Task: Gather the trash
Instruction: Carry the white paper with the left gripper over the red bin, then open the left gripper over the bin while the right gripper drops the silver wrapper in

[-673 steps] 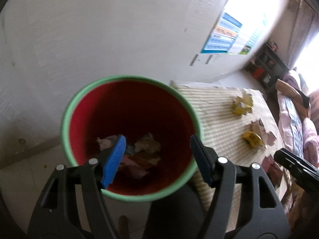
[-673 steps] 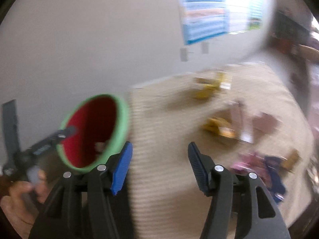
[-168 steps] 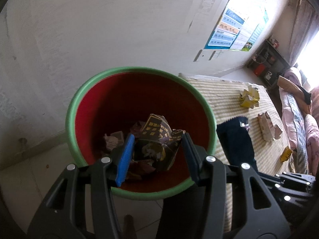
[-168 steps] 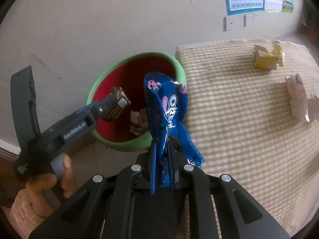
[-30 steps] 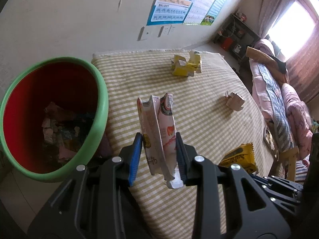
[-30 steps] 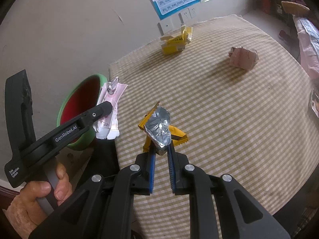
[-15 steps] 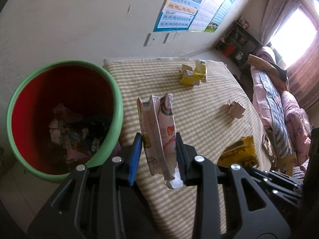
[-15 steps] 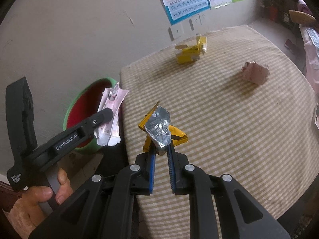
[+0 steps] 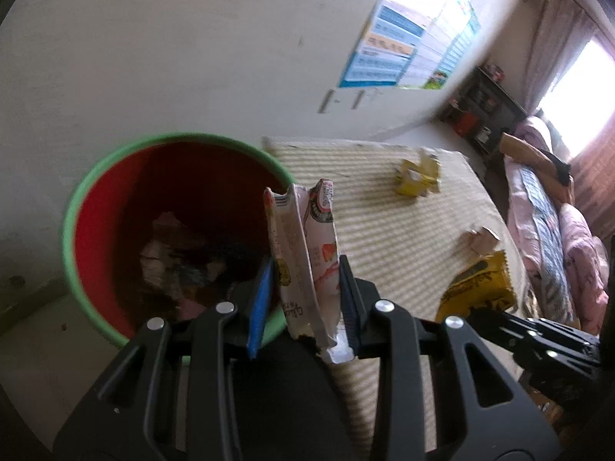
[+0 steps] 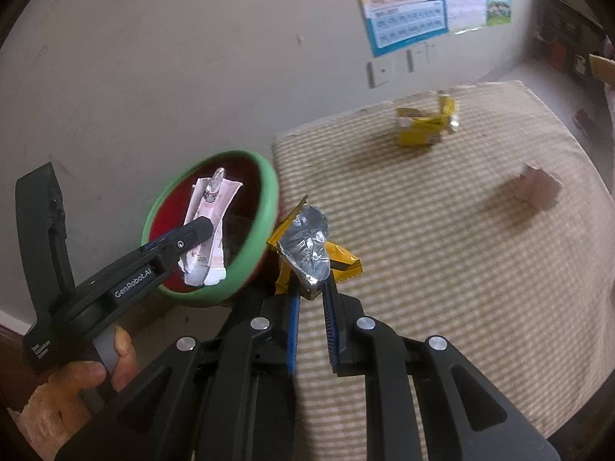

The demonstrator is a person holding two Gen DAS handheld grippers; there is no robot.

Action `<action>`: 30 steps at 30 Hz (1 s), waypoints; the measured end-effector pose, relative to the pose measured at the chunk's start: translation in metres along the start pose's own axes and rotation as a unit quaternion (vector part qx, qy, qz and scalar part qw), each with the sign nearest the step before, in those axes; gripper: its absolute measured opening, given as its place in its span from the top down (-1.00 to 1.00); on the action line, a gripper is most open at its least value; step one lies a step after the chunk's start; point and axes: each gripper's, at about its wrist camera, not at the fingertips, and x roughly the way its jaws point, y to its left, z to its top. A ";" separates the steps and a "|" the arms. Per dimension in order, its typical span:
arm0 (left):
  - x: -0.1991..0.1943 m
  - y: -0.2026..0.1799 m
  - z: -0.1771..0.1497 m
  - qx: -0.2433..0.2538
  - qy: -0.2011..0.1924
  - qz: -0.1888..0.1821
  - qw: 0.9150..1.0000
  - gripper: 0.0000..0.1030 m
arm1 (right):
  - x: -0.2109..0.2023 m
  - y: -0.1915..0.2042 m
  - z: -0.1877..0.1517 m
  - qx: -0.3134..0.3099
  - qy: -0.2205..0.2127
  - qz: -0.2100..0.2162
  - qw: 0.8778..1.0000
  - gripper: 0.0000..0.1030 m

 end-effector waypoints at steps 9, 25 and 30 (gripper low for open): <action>-0.007 0.060 0.001 -0.045 -0.008 0.051 0.998 0.38 | 0.028 0.045 0.013 -0.043 0.024 0.025 0.998 0.74; -0.015 0.112 0.006 -0.085 -0.013 0.081 0.993 0.32 | 0.074 0.106 0.048 -0.112 0.046 0.044 0.992 0.67; -0.015 0.115 0.006 -0.094 -0.012 0.081 0.992 0.21 | 0.075 0.107 0.049 -0.104 0.044 0.053 0.992 0.33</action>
